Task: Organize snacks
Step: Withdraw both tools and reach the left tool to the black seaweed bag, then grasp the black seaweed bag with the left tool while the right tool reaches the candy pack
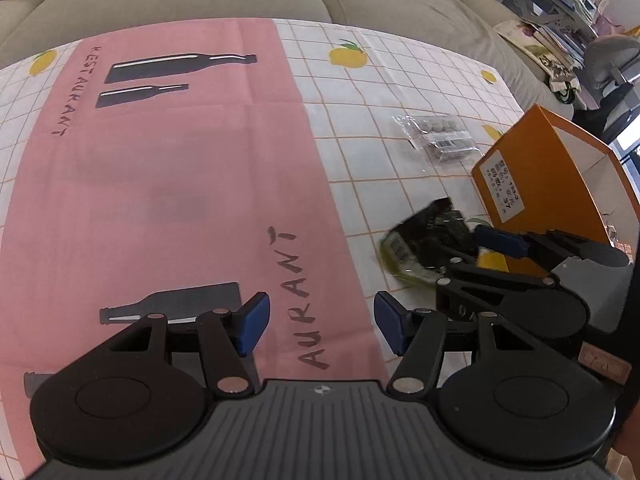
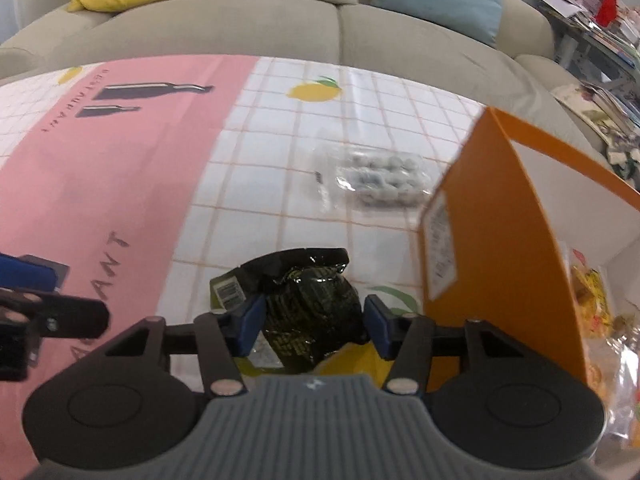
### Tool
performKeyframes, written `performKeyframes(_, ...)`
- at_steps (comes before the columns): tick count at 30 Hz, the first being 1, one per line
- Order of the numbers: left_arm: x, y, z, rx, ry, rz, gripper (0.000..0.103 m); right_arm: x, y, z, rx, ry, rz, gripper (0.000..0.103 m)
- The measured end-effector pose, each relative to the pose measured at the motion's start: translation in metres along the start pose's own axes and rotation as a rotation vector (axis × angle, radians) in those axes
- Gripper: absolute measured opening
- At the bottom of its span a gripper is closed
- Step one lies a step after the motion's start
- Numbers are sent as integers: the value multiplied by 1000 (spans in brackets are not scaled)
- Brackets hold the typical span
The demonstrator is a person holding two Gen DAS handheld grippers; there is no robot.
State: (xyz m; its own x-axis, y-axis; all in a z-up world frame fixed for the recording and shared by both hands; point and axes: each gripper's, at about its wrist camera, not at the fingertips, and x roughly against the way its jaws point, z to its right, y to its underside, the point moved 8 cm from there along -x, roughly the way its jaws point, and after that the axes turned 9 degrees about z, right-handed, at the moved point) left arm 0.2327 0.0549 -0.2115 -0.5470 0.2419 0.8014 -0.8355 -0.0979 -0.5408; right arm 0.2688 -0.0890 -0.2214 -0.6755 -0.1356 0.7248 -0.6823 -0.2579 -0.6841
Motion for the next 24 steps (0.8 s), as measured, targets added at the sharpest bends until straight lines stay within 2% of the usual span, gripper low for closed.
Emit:
performKeyframes(2, 4, 0, -7, 13, -13, 5, 70, 0, -3, -11, 5, -51, 8, 49)
performKeyframes(4, 9, -1, -17, 34, -33, 17, 70, 1, -5, -28, 28, -107, 12, 41)
performKeyframes(6, 14, -2, -26, 55, -44, 29, 70, 2, -6, -47, 67, -162, 15, 41)
performKeyframes(11, 20, -9, -35, 56, -40, 62, 71, 5, -9, -75, 117, -238, 29, 38)
performKeyframes(17, 12, -23, -21, 22, 30, 94, 71, 18, -21, -62, 145, -230, 38, 39)
performKeyframes(19, 8, -26, -12, 10, 61, 101, 76, 21, -25, -51, 152, -213, 44, 39)
performKeyframes(22, -4, -29, 0, -49, 106, 90, 77, 18, -28, -37, 175, -175, 30, 38)
performKeyframes(24, -11, -30, 9, -123, 119, 93, 78, 17, -31, -26, 178, -161, 25, 38)
